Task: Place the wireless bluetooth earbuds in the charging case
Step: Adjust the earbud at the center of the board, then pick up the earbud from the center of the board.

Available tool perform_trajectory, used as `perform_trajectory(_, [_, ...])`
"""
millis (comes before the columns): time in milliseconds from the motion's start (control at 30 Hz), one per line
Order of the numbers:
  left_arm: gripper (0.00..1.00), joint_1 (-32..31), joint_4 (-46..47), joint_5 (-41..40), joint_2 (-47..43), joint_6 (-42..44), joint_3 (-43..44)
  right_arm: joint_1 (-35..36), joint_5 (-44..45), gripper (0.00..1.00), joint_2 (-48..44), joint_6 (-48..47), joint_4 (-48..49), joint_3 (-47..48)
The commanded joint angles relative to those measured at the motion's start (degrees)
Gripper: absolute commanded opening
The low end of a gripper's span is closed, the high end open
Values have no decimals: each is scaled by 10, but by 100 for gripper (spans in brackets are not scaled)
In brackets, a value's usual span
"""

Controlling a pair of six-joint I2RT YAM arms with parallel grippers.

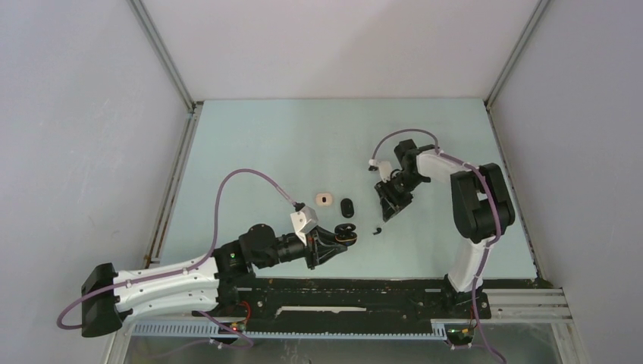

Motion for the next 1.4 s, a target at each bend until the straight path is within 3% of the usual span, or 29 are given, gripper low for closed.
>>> perform_trajectory(0, [0,-3,26,6,-14,-4,17,-24,5,41,-57,8,13,3])
perform_trajectory(300, [0,-3,17,-2,-22,-9,19,-12,3,38,-97,65,19,2])
perform_trajectory(433, [0,-3,4,-8,-33,-5,22,38,88,38,-121,78,17,-4])
perform_trajectory(500, [0,-3,0,-14,-35,-2,22,59,145,37,-162,89,53,-27])
perform_trajectory(600, [0,-3,0,-19,-37,-4,22,55,207,42,-282,99,162,-92])
perform_trajectory(733, [0,-3,10,-31,-41,-7,15,22,213,50,-433,45,255,-128])
perform_trajectory(800, [0,-3,19,-38,-42,-6,7,4,197,53,-470,7,272,-130])
perform_trajectory(900, [0,-3,27,-44,-41,2,-4,-14,252,49,-480,11,304,-127])
perform_trajectory(967, [0,-3,34,-47,-37,7,-12,-25,270,59,-468,18,289,-111])
perform_trajectory(1067, [0,-4,42,-58,-29,11,-22,-32,212,71,-442,9,205,-61])
perform_trajectory(1167, [0,-4,54,-71,-29,3,-40,7,186,65,-403,46,91,-6])
perform_trajectory(1233, [0,-4,64,-79,-35,-9,-53,37,151,58,-379,93,38,-17])
perform_trajectory(1300, [0,-6,73,-84,-45,-20,-64,39,99,51,-373,143,37,-65])
perform_trajectory(1367, [0,-7,75,-89,-54,-28,-71,40,106,49,-360,165,45,-100])
